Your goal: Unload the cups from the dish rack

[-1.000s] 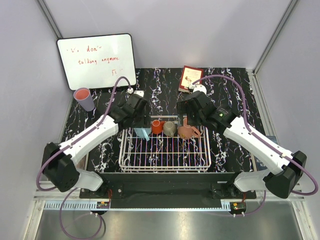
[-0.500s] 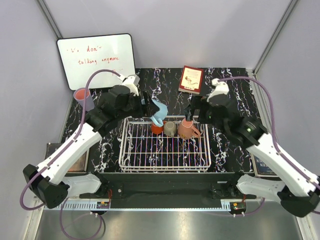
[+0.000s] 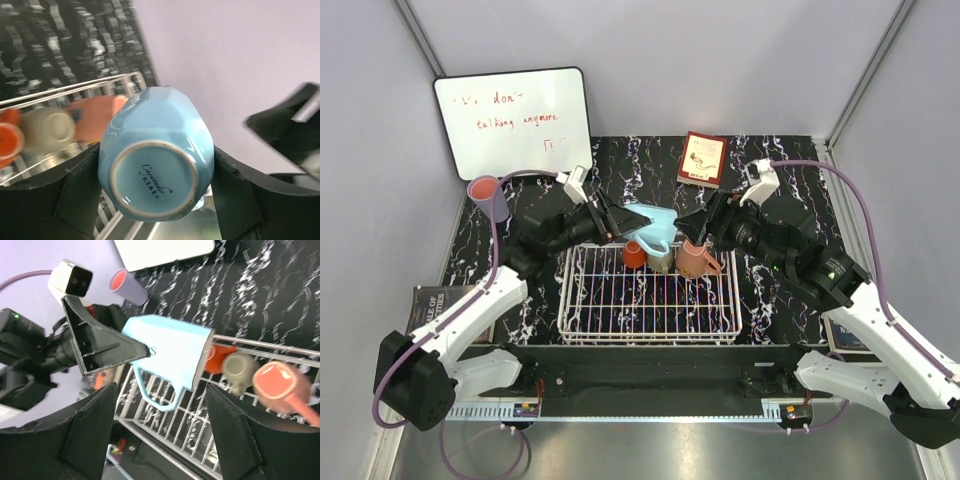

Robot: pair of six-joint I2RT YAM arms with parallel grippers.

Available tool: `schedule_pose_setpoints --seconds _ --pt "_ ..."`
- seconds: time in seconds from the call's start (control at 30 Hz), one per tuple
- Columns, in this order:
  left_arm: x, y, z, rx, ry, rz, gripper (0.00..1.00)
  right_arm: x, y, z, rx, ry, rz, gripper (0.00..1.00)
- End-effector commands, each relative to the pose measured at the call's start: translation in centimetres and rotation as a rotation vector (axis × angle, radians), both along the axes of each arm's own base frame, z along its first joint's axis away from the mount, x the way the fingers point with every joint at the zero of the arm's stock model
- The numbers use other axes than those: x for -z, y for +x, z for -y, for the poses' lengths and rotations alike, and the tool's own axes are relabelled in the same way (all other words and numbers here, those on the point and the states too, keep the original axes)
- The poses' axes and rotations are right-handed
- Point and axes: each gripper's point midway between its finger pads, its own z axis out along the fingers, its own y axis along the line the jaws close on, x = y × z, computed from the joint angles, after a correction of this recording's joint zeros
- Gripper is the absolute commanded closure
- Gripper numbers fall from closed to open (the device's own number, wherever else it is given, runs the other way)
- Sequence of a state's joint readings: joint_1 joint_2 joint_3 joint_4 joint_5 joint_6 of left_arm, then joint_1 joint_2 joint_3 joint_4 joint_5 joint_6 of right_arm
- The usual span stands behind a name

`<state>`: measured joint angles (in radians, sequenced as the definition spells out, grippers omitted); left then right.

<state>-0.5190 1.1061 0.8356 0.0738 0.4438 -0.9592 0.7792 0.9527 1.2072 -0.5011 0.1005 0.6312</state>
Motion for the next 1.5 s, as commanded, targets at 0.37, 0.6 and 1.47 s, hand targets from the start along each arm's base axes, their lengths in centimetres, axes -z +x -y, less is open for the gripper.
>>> schedule_pose_setpoints --seconds 0.37,0.6,1.47 --pt "-11.7 -4.3 -0.3 0.171 -0.483 0.274 1.0 -2.9 -2.3 -2.4 -0.144 0.231 0.006 0.17" --pt "-11.9 -6.0 -0.3 0.221 -0.505 0.28 1.0 -4.3 -1.6 -3.1 -0.157 0.243 0.058 0.17" --pt "-10.5 -7.8 1.4 0.393 -0.475 0.254 1.0 -5.0 -4.7 -7.0 -0.476 0.301 0.028 0.62"
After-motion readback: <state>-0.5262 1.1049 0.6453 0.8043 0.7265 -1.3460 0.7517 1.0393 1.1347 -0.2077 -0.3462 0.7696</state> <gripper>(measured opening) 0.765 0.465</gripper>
